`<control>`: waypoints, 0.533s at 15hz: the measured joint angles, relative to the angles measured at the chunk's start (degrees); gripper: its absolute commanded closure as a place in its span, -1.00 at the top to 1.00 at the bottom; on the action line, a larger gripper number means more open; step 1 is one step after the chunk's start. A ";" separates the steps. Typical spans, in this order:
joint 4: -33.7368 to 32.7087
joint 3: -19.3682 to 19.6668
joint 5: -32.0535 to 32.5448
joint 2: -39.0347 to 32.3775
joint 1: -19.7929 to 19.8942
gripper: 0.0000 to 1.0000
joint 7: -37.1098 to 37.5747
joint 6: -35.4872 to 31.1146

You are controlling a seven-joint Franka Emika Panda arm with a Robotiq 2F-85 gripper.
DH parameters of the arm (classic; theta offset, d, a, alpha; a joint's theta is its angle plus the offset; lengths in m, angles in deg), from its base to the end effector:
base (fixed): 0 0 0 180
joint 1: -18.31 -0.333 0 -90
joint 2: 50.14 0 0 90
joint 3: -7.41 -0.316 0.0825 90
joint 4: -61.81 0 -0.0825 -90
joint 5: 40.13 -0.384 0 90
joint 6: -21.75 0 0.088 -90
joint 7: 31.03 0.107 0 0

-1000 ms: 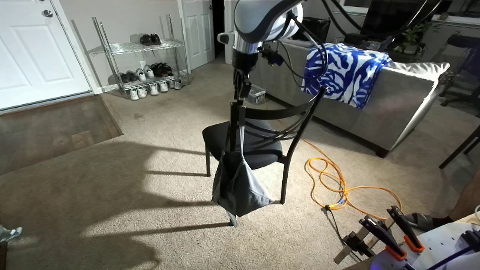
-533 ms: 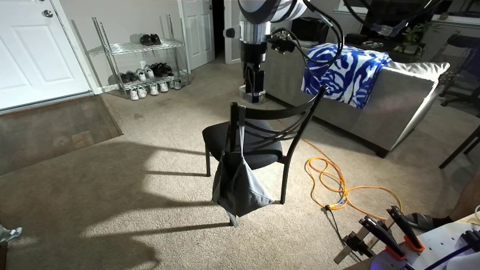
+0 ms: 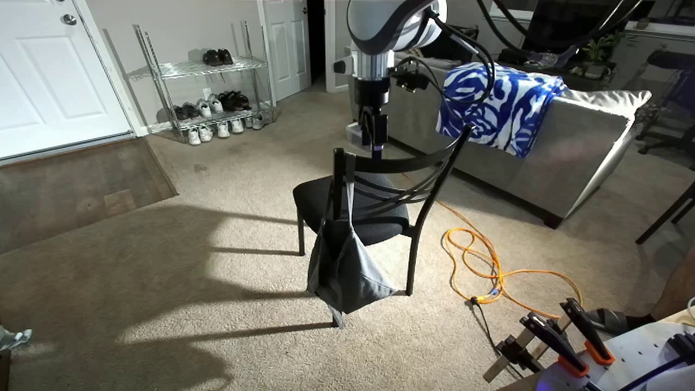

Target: Move the grey bag to the right side of the chair

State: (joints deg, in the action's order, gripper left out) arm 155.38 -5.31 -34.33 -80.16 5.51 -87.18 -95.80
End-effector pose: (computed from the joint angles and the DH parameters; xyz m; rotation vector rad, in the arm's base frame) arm 0.6156 0.2687 0.3129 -2.3114 -2.0532 0.1264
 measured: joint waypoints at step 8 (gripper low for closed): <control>-2.62 -0.40 1.78 -2.42 -0.07 1.00 -2.71 -5.68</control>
State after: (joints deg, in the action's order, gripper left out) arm 152.76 -5.70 -32.55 -82.58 5.44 -89.88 -101.48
